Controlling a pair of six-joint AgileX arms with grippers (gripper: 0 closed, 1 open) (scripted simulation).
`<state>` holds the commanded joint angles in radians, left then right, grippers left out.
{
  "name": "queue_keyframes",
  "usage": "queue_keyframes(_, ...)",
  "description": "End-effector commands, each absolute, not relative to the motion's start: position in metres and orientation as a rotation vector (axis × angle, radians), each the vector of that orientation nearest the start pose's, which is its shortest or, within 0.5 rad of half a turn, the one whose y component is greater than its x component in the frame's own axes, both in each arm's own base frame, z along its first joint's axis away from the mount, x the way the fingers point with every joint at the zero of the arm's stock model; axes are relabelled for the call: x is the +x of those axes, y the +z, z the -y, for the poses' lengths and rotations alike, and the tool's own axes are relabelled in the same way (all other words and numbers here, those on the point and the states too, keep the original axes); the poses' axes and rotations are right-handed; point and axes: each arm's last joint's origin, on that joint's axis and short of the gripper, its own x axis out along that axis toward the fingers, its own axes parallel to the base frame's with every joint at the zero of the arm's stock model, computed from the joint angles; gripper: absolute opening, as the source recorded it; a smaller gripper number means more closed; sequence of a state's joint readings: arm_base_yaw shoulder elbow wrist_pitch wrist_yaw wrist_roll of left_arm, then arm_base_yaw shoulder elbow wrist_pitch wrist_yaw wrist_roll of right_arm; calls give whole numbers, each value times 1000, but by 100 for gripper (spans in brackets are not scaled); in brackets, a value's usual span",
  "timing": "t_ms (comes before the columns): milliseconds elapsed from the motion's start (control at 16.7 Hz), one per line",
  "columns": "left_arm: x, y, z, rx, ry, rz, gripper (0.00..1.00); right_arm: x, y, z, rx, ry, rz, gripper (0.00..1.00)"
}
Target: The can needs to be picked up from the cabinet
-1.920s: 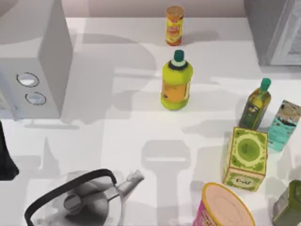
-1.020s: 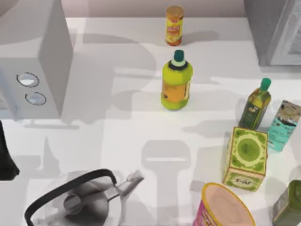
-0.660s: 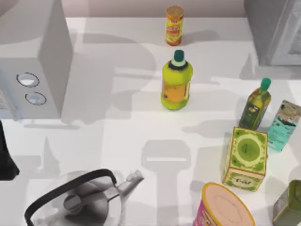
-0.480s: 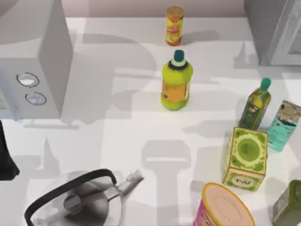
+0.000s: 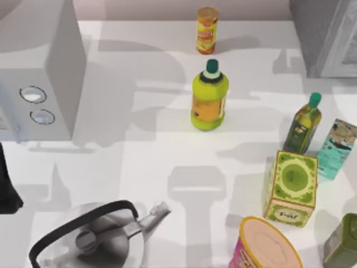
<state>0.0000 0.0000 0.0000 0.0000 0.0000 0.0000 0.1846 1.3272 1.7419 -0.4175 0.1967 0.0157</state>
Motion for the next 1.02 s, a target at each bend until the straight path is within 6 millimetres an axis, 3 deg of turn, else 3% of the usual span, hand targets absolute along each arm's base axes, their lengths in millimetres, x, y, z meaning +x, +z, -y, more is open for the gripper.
queue_keyframes(180,106,160,1,0,0,0,100,261,509,-50,1,-3,5,100)
queue_keyframes(600,106,160,1,0,0,0,100,328,484,-100,-3,-15,8,100)
queue_keyframes(1020,106,160,1,0,0,0,100,334,482,-103,-2,-17,8,100)
